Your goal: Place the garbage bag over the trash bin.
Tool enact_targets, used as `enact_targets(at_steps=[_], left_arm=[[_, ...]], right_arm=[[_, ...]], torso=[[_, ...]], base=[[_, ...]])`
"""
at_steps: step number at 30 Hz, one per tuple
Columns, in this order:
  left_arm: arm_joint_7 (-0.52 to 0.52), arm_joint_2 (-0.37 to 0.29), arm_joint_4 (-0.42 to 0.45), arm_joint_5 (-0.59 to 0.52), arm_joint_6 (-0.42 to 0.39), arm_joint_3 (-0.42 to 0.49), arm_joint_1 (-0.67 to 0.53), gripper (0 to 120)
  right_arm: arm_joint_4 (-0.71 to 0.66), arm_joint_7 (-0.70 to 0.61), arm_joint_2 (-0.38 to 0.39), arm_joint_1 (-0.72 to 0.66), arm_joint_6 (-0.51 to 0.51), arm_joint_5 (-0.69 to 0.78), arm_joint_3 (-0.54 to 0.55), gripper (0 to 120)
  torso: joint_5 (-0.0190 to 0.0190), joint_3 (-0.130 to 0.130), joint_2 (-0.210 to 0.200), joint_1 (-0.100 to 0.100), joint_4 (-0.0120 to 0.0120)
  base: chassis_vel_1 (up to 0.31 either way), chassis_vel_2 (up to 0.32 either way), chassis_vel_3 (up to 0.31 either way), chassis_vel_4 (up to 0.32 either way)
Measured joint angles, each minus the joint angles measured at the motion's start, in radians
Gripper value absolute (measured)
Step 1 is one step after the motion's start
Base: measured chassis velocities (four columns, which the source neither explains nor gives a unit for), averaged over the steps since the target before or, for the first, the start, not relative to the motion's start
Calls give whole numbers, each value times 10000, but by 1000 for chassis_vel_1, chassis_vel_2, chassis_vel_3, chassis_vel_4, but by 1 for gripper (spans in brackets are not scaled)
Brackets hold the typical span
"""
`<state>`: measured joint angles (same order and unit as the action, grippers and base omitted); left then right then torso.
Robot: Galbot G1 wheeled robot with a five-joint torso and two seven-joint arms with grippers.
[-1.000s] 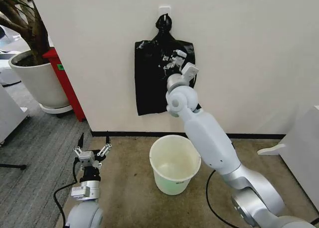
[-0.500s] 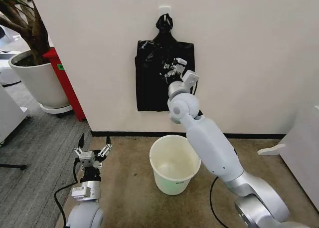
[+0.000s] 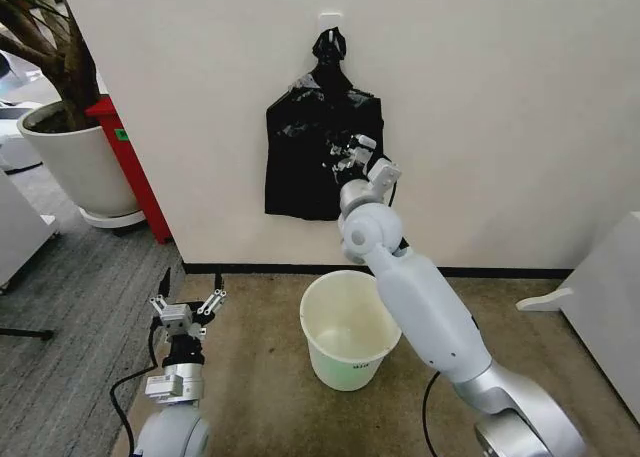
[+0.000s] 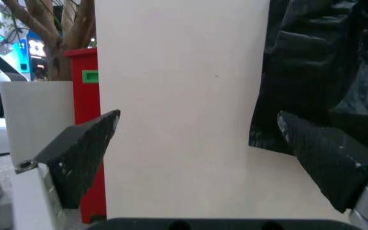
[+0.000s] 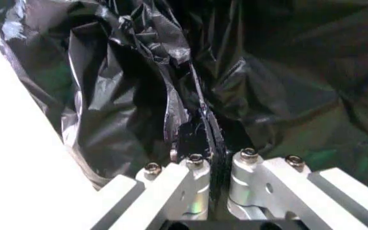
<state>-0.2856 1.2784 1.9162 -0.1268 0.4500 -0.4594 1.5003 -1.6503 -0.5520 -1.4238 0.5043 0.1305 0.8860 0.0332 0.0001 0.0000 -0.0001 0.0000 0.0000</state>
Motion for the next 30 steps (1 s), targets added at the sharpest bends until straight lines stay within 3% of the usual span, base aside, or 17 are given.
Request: enact_targets(at_steps=[30], left_arm=[[11, 53, -163, 91, 59, 71, -74, 97]], right_arm=[[-614, 238, 152, 1365, 14, -410, 48, 0]], torso=[[-1, 0, 0, 0, 0]], base=[[0, 0, 0, 0]])
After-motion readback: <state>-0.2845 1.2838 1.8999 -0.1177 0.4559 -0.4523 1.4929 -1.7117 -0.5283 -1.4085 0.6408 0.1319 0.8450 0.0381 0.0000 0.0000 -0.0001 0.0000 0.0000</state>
